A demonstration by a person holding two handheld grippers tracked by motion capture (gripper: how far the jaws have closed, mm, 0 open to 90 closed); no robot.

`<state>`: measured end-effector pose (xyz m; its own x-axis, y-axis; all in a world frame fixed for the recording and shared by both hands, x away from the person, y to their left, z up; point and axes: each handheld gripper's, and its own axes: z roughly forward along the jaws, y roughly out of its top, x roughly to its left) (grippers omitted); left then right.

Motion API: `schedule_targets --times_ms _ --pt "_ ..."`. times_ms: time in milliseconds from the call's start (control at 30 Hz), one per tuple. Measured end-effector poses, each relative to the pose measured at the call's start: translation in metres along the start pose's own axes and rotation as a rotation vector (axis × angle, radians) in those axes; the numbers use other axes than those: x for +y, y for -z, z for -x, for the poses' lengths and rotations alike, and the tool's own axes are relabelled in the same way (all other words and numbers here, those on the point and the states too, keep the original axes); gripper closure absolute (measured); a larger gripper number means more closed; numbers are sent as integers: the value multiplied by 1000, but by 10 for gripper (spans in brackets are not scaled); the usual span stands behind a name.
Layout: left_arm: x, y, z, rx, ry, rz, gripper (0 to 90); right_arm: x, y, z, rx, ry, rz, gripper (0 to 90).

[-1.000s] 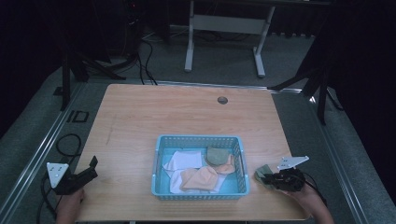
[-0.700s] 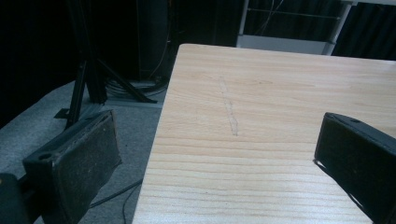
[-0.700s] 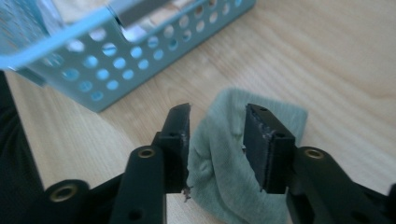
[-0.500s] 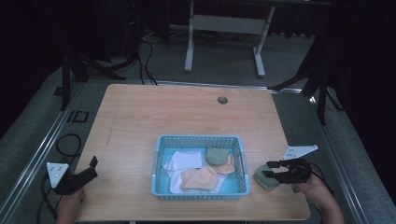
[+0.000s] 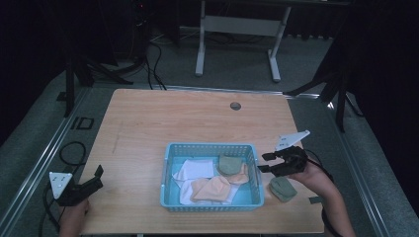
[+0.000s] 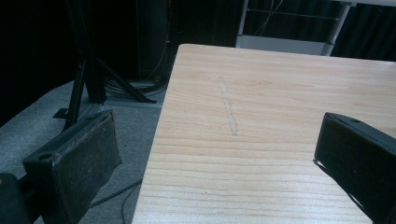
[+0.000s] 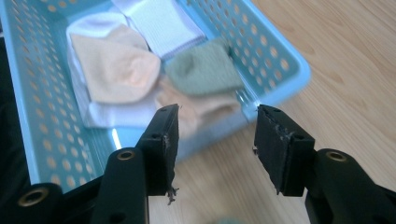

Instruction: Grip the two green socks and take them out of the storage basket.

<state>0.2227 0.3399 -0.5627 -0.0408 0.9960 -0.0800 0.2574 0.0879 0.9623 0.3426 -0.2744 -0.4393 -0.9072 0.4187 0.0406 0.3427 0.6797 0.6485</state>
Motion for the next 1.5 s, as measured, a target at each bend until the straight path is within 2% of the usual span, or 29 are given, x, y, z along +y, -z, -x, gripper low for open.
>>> schedule_targets --times_ms 267,533,733,900,1100,1233,1333,1400,1467,1500 --pt "0 0 0 -2 1 0 5 29 -29 -2 50 44 -44 483" --pt "0 0 0 -3 3 0 5 47 -63 -8 95 83 -120 484" --pt "0 0 -1 -4 3 1 5 56 -85 -14 116 105 -176 485" --pt "0 0 -1 -6 3 1 5 61 -99 -17 115 118 -220 486" --pt "0 0 -1 -8 4 1 5 62 -114 -19 122 133 -245 486" --pt "0 0 -1 -9 2 1 5 60 -124 -24 106 152 -295 505" --pt "0 0 -1 -9 3 1 5 59 -132 -26 69 174 -347 522" --pt "0 0 -1 -9 3 1 5 60 -133 -27 45 183 -361 539" --pt "0 0 -1 -9 3 2 5 60 -134 -28 44 185 -366 540" --pt "0 0 -1 -10 2 2 5 60 -136 -29 22 203 -386 577"
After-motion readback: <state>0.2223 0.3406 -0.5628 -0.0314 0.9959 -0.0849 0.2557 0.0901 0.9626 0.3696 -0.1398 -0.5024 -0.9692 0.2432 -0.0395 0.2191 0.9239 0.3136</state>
